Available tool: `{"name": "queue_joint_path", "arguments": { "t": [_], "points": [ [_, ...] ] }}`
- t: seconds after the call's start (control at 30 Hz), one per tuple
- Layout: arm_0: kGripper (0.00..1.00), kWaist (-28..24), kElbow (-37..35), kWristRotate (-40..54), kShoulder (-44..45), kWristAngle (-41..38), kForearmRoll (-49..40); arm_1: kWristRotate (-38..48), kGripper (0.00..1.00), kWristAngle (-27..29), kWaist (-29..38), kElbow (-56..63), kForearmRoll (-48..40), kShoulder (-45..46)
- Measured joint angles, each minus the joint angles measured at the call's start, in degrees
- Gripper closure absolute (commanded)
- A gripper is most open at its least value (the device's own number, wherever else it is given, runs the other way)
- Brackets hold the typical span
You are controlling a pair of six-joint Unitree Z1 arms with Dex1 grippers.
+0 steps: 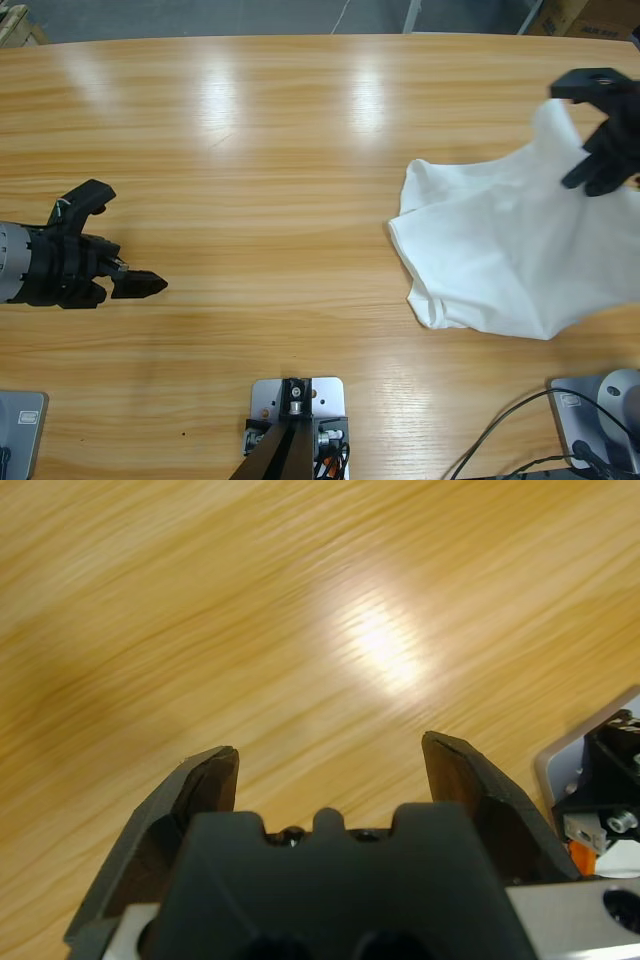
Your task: Fold clothes
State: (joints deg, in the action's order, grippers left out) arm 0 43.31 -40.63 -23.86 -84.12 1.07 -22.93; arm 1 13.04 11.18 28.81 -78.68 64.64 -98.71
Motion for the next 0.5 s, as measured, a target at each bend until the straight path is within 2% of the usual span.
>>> {"name": "queue_joint_path", "arguments": {
  "t": [0.2, 0.37, 0.4, 0.43, 0.47, 0.5],
  "points": [
    [0.28, 0.0, 0.22, -0.05, 0.0, -0.01, 0.59, 3.07, 1.0, -0.07, 9.05, -2.88, 0.26, -7.55],
    [0.28, 0.0, 0.82, -0.05, 0.02, -0.01, 0.64, 5.02, 1.0, -0.49, 12.4, -5.59, 0.24, -13.09],
    [0.28, 0.0, 1.07, -0.06, 0.03, -0.01, 0.64, 5.55, 0.883, -0.65, 12.61, -5.85, 0.1, -14.01],
    [0.28, 0.0, 1.33, -0.06, 0.05, -0.02, 0.64, 6.02, 0.385, -0.86, 12.73, -6.21, -0.09, -14.86],
    [0.28, 0.0, 1.64, -0.09, 0.1, -0.02, 0.64, 6.58, 0.035, -1.1, 12.85, -6.89, -0.23, -15.67],
    [0.28, 0.0, 1.95, -0.12, 0.21, -0.02, 0.65, 7.08, 0.0, -1.48, 12.93, -7.48, -0.29, -16.39]
  ]
}}
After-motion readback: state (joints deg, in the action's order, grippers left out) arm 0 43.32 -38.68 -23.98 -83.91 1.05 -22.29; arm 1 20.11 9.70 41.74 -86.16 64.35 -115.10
